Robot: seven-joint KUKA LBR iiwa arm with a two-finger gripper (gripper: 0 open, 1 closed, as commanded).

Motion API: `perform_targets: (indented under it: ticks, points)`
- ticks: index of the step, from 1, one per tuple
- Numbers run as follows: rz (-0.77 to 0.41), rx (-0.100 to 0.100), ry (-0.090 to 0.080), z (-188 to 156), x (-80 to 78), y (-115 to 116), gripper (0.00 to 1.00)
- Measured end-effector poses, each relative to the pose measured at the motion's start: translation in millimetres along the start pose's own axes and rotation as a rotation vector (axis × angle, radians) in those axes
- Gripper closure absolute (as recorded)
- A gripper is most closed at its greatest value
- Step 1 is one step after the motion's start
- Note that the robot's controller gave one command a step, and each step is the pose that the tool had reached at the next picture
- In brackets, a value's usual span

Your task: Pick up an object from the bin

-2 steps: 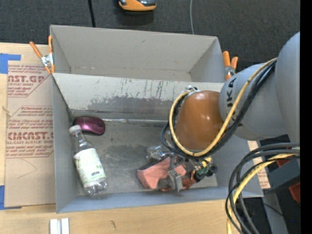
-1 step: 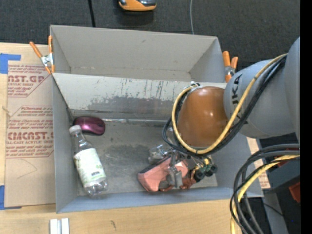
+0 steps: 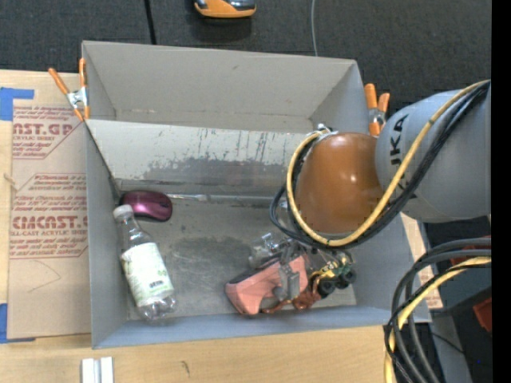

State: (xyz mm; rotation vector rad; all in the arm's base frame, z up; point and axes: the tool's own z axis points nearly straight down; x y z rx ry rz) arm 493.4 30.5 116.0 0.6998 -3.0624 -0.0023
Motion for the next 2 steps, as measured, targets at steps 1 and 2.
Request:
perform_targets:
  ticks: [1,2]
  points:
    - [0.000,0.002,-0.003,-14.6,-0.5,-0.4,1.00]
    - [0.000,0.000,0.003,-20.4,0.6,0.1,1.00]
